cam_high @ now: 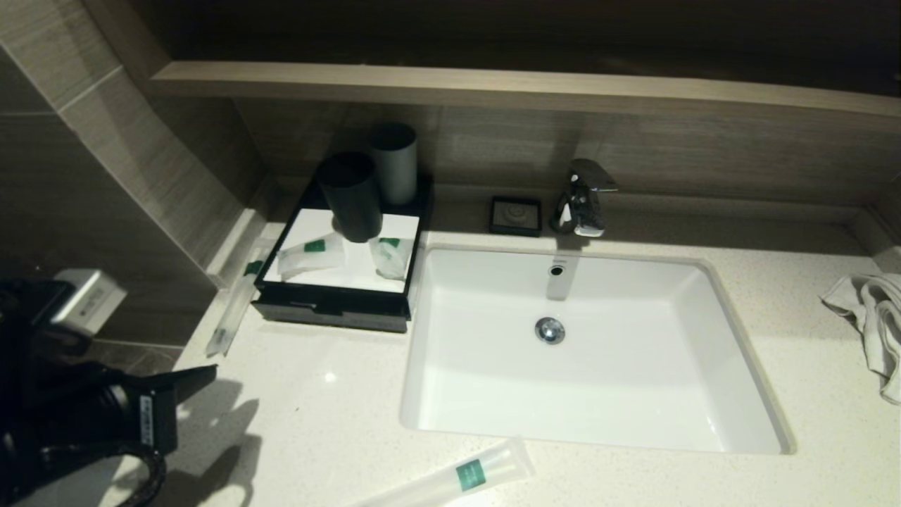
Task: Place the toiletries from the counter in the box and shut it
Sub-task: Open the drawer
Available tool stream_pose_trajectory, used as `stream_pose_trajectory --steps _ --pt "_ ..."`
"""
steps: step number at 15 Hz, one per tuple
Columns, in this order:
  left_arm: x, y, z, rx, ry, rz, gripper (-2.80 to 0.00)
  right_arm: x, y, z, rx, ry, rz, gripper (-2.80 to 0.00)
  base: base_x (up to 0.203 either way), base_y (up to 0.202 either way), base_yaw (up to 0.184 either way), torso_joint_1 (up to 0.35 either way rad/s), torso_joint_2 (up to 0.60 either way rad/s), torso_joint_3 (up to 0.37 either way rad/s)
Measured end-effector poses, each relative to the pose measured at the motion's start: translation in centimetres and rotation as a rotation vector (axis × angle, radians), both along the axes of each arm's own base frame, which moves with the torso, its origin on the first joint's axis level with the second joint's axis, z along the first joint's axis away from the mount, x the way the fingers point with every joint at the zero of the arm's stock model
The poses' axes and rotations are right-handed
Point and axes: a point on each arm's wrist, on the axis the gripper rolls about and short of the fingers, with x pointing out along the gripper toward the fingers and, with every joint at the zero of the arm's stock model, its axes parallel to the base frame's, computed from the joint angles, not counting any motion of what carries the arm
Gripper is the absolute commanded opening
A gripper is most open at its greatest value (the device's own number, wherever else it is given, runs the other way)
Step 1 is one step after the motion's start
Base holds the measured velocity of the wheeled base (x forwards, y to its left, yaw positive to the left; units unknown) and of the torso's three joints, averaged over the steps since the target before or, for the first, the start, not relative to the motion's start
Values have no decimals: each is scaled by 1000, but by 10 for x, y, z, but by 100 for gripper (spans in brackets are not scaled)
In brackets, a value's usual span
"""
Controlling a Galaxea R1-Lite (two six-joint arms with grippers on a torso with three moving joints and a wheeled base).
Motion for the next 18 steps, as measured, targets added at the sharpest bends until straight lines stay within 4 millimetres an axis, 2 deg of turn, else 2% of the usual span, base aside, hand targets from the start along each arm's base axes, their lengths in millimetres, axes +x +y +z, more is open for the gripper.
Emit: stream_pose_trajectory --steps 4,10,18 --pt "26 -13 0 4 -13 -38 -280 0 0 0 0 0 0 -280 0 0 0 0 0 0" --pt "56 -42 -3 46 0 -134 -280 0 0 0 0 0 1 -280 0 0 0 0 0 0" --pt "92 -57 -10 72 1 -112 -280 0 0 0 0 0 0 -280 0 0 0 0 0 0"
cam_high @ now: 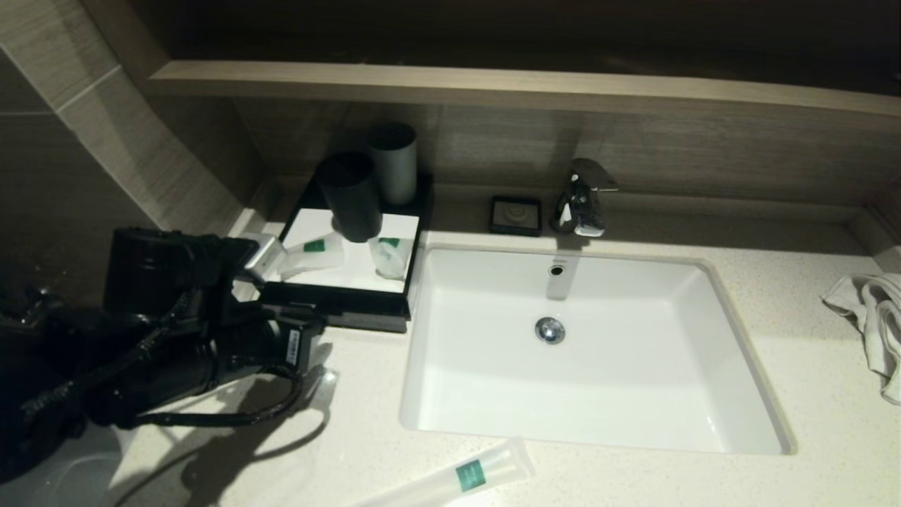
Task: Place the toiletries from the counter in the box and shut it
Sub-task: Open the drawer
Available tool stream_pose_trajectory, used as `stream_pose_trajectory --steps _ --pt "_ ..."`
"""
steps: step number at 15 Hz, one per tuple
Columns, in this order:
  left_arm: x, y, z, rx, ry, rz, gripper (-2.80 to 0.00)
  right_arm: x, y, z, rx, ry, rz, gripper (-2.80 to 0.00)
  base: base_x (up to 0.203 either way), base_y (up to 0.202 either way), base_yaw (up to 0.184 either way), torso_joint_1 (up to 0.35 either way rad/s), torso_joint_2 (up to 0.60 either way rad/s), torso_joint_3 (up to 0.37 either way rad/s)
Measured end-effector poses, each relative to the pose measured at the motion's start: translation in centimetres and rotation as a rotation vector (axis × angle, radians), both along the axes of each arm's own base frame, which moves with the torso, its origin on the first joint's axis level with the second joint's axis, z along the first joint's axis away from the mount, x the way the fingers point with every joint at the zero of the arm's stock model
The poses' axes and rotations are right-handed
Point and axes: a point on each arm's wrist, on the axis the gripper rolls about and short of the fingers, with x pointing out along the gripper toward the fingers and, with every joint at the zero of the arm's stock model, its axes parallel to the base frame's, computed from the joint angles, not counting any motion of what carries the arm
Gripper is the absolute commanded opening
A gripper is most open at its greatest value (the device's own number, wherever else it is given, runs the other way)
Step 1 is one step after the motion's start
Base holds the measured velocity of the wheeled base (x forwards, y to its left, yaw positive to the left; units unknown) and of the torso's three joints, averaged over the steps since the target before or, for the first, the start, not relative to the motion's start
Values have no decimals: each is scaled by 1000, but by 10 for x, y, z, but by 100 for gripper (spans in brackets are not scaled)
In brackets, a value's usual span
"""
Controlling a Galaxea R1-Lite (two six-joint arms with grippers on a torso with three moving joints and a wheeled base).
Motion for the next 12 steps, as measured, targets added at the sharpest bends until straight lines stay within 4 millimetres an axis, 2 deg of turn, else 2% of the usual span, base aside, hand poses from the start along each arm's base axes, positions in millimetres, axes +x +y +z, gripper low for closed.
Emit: stream_pose_trajectory --steps 12 --pt "22 -11 -12 33 -13 61 -280 0 0 0 0 0 0 -280 0 0 0 0 0 0"
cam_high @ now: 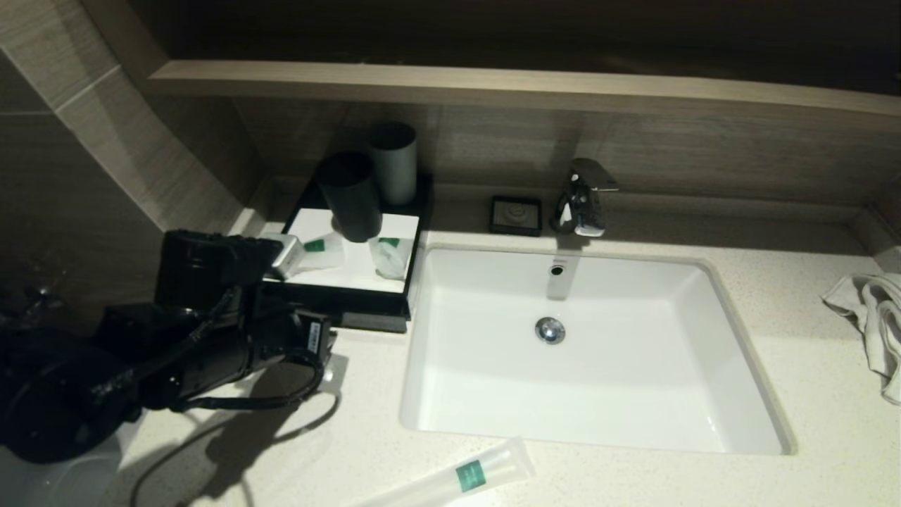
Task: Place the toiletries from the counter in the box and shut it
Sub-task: Open the drawer
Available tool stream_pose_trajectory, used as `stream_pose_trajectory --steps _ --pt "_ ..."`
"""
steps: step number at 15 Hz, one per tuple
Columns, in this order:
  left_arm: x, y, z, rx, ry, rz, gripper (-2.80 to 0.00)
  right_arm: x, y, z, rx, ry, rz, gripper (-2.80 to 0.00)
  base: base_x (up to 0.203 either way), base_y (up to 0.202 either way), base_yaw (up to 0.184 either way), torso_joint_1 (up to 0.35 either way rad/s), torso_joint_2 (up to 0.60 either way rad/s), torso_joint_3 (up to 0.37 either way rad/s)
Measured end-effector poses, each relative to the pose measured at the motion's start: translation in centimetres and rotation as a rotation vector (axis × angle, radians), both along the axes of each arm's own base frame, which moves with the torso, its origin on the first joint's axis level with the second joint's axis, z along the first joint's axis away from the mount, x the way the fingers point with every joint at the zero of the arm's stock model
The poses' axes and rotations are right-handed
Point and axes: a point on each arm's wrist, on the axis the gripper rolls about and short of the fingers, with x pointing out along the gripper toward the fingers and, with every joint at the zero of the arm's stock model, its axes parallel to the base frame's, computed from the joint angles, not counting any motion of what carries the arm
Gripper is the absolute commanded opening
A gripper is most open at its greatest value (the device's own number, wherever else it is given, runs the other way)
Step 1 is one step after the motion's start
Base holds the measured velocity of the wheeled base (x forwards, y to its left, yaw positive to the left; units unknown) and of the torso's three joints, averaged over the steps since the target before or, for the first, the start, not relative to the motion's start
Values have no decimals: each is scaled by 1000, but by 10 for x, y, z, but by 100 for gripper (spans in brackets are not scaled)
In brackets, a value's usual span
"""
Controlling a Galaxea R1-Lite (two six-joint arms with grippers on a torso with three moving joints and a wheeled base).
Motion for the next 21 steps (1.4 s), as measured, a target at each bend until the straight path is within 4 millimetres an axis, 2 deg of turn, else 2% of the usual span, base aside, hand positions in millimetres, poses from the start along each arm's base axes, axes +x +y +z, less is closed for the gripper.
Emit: stream_pose_trajectory --steps 21 --pt "10 -5 -5 9 -44 55 -280 0 0 0 -1 0 0 -280 0 0 0 0 0 0"
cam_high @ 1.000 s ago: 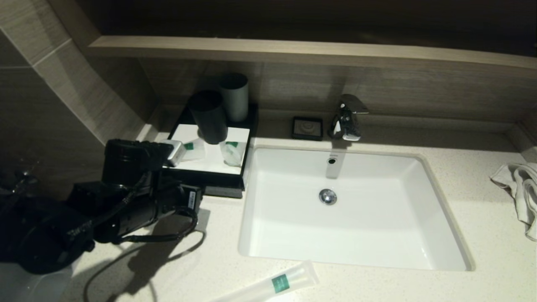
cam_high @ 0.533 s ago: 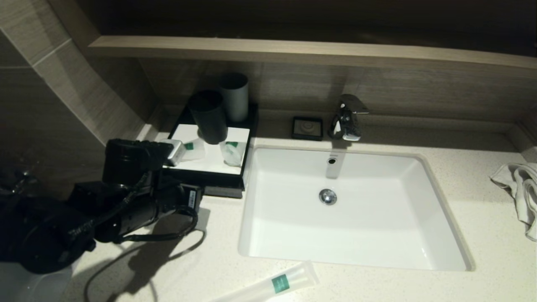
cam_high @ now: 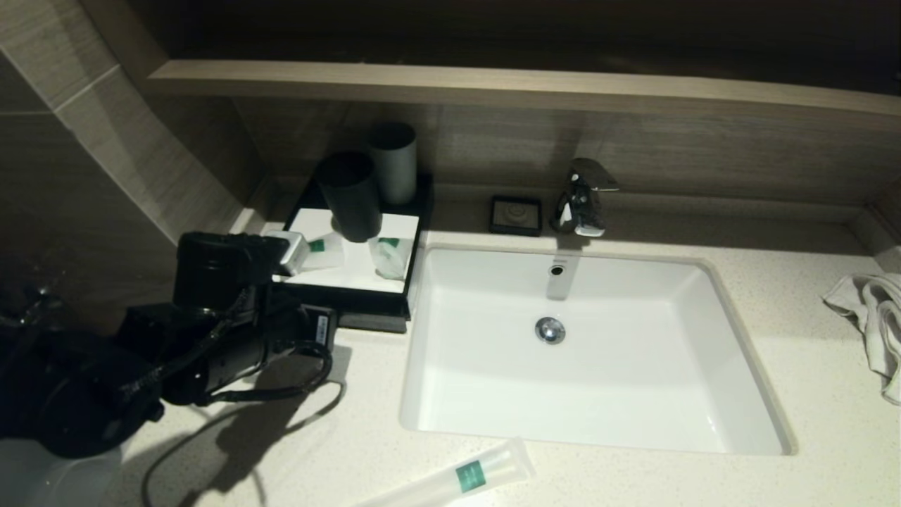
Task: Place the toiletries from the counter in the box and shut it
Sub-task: Open the drawer
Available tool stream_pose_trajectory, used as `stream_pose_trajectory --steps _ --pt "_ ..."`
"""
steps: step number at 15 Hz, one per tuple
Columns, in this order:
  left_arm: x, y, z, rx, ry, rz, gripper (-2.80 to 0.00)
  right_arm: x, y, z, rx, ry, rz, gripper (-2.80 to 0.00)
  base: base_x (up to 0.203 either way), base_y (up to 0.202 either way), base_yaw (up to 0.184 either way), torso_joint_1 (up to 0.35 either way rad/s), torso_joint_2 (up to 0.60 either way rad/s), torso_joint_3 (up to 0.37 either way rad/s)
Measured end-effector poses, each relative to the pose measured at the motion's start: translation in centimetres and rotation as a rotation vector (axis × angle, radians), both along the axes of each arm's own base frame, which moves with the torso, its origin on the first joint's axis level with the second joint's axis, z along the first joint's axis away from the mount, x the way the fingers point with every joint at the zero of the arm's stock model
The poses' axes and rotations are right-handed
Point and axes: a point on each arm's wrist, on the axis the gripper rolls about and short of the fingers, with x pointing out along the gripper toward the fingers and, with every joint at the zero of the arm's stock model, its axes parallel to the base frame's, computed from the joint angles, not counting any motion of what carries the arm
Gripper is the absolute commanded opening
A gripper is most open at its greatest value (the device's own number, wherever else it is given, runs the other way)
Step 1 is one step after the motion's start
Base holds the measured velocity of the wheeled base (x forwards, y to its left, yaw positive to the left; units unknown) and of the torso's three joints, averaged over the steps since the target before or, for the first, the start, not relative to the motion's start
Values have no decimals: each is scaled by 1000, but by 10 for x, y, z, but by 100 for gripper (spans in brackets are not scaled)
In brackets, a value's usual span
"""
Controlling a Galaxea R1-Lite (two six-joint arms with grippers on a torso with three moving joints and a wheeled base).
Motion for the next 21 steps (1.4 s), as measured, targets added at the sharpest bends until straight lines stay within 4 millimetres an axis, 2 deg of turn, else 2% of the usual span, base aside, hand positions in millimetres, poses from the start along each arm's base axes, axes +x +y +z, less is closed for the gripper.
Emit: stream_pose_trajectory --steps 21 --pt "8 -4 -2 -6 -4 2 -280 0 0 0 1 0 0 -280 0 0 0 0 0 0"
